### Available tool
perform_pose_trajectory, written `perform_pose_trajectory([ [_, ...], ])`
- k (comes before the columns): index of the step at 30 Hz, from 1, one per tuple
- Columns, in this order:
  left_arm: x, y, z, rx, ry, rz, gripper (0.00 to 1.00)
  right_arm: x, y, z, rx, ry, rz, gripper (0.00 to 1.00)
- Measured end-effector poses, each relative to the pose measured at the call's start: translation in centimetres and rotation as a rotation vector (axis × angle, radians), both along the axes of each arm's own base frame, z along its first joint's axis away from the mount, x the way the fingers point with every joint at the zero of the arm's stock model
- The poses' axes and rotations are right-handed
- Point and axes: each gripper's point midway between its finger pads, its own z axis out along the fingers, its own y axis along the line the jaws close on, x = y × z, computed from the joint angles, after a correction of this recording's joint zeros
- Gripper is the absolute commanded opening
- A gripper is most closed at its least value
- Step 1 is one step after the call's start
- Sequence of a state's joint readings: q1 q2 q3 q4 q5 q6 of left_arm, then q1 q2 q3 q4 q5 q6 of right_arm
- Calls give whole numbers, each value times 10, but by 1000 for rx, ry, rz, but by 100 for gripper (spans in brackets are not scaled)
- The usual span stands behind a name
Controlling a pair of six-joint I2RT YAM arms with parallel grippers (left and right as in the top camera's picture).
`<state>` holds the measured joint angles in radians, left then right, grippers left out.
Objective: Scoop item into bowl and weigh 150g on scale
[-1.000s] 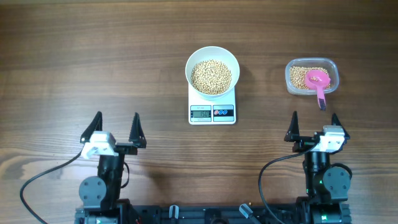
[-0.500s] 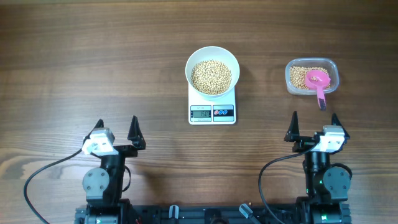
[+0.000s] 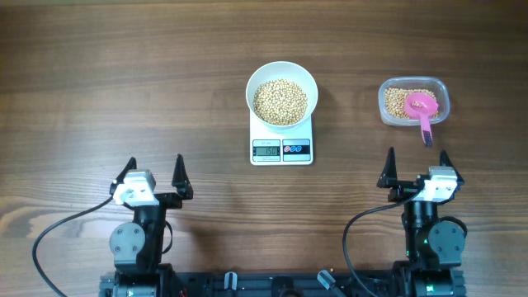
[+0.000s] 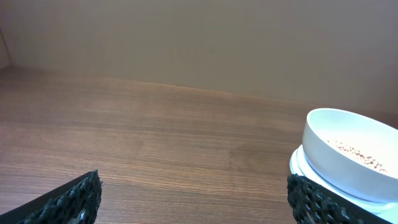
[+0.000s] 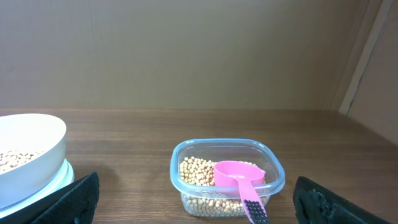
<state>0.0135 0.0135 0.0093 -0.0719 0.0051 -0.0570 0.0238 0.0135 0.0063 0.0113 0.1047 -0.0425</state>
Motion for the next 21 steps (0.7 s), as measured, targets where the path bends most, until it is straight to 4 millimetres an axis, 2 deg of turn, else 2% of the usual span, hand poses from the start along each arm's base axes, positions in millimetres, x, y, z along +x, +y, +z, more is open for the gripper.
perform_pose_trajectory([
  [21,0,0,0,34,1,-3,100,0,0,0,0,0,0,100],
])
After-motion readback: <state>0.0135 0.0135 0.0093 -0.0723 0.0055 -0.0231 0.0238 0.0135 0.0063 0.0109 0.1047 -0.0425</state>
